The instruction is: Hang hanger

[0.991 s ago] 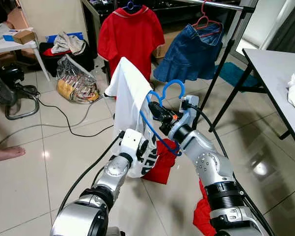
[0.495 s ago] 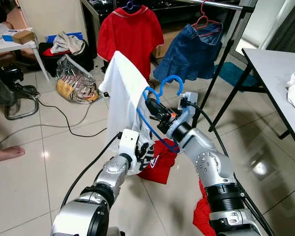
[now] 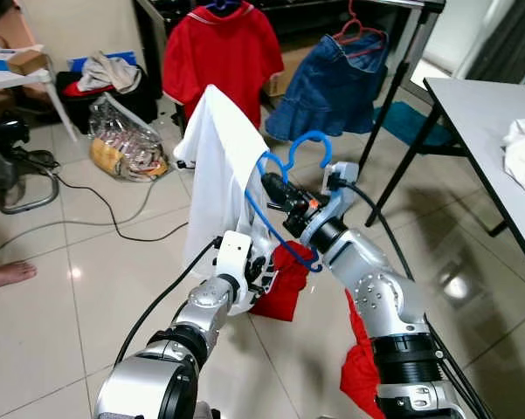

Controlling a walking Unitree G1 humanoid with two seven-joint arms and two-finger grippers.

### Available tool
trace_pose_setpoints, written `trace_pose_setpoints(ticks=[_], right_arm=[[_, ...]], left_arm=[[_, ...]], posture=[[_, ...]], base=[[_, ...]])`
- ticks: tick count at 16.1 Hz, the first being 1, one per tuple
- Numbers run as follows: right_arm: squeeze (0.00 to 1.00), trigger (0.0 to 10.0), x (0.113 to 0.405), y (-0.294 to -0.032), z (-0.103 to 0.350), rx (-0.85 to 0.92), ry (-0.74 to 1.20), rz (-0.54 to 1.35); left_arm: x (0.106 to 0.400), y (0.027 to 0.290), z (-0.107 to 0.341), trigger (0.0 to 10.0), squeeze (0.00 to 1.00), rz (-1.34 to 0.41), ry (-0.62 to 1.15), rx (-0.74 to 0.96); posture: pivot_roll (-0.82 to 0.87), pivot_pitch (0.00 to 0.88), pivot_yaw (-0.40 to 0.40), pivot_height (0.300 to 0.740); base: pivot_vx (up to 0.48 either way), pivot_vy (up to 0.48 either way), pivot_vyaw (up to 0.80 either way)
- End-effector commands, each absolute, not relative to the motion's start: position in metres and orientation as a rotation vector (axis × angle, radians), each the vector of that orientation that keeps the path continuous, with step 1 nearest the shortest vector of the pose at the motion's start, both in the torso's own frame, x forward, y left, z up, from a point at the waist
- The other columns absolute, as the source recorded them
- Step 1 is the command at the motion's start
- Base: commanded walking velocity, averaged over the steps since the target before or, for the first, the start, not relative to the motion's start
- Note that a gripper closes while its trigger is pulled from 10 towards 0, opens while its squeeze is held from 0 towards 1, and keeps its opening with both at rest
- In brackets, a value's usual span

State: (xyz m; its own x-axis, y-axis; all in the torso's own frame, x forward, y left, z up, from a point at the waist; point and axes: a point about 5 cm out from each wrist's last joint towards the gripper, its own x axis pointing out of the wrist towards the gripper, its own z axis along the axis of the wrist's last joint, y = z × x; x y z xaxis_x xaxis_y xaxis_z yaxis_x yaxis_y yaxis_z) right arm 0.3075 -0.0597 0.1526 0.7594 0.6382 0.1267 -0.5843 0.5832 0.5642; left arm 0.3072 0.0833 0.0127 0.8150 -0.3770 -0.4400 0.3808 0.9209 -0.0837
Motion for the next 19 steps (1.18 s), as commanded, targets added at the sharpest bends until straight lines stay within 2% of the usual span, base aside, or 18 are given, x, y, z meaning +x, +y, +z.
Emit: trace_pose_setpoints(ticks=[1, 13, 14, 15, 16, 19], right_arm=[[0.00, 10.0, 0.307, -0.061, 0.160, 0.638, 0.062, 0.717], [0.00, 10.0, 0.301, -0.061, 0.171, 0.669, 0.059, 0.715], [0.00, 10.0, 0.301, -0.062, 0.171, 0.670, 0.057, 0.712], [0.00, 10.0, 0.301, -0.062, 0.171, 0.670, 0.057, 0.712], [0.00, 10.0, 0.301, -0.062, 0.171, 0.669, 0.056, 0.708], [0.00, 10.0, 0.301, -0.062, 0.172, 0.667, 0.053, 0.708]], left_arm=[[0.305, 0.082, 0.009, 0.0, 0.00, -0.410, 0.489, 0.014], [0.303, 0.088, 0.009, 0.0, 0.00, -0.392, 0.456, 0.069], [0.304, 0.090, 0.008, 5.8, 0.33, -0.364, 0.452, 0.109], [0.304, 0.090, 0.008, 5.8, 0.33, -0.364, 0.452, 0.109], [0.300, 0.089, 0.006, 10.0, 1.00, -0.385, 0.441, 0.096], [0.294, 0.085, 0.003, 10.0, 1.00, -0.416, 0.426, 0.094]], posture=[[0.01, 0.051, -0.019, 0.740], [0.01, 0.086, -0.028, 0.740], [0.01, 0.085, -0.027, 0.740], [0.01, 0.085, -0.027, 0.740], [0.02, 0.084, -0.026, 0.740], [0.02, 0.084, -0.025, 0.740]], base=[[0.000, 0.000, 0.00], [0.000, 0.000, 0.00], [0.000, 0.000, 0.00], [0.000, 0.000, 0.00], [0.000, 0.000, 0.00], [0.000, 0.000, 0.00]])
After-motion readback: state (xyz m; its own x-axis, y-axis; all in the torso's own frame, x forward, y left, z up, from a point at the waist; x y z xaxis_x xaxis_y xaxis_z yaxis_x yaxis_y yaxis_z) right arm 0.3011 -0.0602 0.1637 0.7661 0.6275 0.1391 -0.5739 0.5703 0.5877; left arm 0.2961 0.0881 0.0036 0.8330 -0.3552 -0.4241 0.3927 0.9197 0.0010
